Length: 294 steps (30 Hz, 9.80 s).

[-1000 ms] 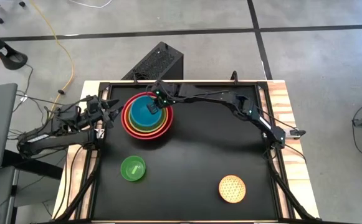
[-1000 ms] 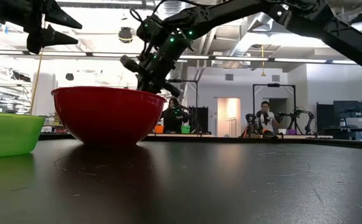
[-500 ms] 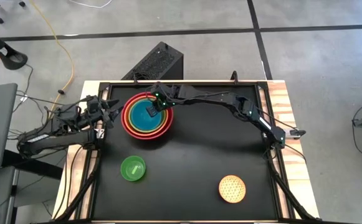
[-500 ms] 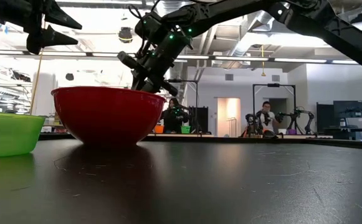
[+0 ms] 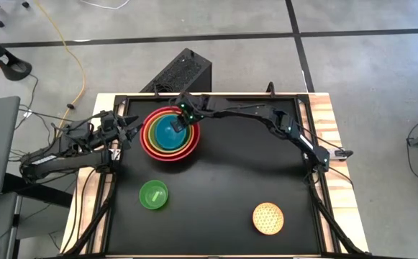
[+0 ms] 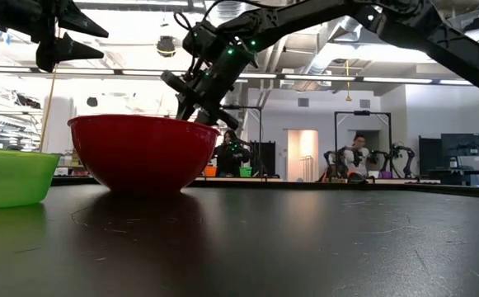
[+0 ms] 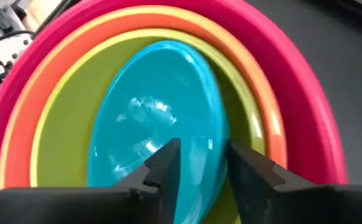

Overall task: Nest bowls inside each other
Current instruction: Stack the blue bowl on top of the green bowl, then stack the orange and blue bowl on top of the blue bowl, then stack the green bowl on top of the orange and blue bowl

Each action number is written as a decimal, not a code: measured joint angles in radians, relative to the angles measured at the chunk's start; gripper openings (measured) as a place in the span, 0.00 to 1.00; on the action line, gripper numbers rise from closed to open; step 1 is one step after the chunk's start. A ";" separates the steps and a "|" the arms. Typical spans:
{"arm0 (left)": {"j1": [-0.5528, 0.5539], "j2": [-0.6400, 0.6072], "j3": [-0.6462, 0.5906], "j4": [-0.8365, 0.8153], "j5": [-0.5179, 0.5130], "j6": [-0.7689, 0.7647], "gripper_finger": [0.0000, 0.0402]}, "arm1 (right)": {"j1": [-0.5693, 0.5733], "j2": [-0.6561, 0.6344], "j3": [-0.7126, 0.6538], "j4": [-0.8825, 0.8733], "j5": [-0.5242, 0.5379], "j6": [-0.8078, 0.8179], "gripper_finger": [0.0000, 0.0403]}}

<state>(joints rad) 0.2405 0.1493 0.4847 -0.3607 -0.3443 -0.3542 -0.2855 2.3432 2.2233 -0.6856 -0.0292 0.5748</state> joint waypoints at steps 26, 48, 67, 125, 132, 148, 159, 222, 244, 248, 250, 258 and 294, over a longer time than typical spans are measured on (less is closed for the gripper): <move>0.000 0.000 0.000 -0.002 0.015 0.000 0.61 | 0.054 -0.231 0.123 -0.737 -0.151 -0.247 0.51; 0.000 0.000 0.000 -0.015 -0.029 -0.053 0.61 | 0.657 -0.750 -0.558 -0.729 -0.114 0.082 0.50; 0.000 0.000 0.000 -0.017 -0.115 -0.224 0.61 | 0.943 -0.899 -1.230 -0.269 -0.045 0.651 0.50; 0.000 0.000 0.000 -0.120 -0.033 -0.122 0.61 | 0.109 -0.487 -0.454 -0.012 -0.107 -0.009 0.02; 0.000 0.000 0.000 -0.120 0.000 -0.119 0.61 | -0.006 -0.159 -0.036 -0.145 -0.188 -0.019 0.02; 0.000 0.000 0.000 -0.121 0.000 -0.129 0.61 | -0.005 0.062 0.106 -0.093 -0.091 0.032 0.02; 0.000 0.000 0.000 -0.120 0.000 -0.144 0.61 | 0.017 0.117 0.107 -0.026 -0.035 0.083 0.02; -0.001 0.000 0.000 -0.219 0.195 0.000 0.61 | 0.327 -0.003 0.133 -0.056 -0.131 0.026 0.26; -0.001 0.000 0.000 -0.235 0.281 -0.020 0.61 | 0.533 0.003 -0.155 0.383 0.310 0.259 0.47; -0.001 0.000 0.000 -0.237 0.273 -0.023 0.61 | 0.543 0.000 -0.214 0.391 0.387 0.326 0.58; -0.001 0.000 0.000 -0.246 0.270 -0.030 0.61 | 0.543 0.002 -0.242 0.420 0.390 0.327 0.60; -0.001 0.000 0.000 -0.260 0.252 -0.050 0.61 | 0.546 0.002 -0.326 0.538 0.437 0.361 0.58; -0.003 0.028 0.016 -0.353 0.582 -0.152 0.61 | 0.558 0.264 0.096 0.572 0.218 0.241 0.28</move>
<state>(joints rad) 0.2372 0.1776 0.5006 -0.7140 0.2378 -0.5061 0.2722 2.6071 2.3189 -0.1138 0.1892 0.8159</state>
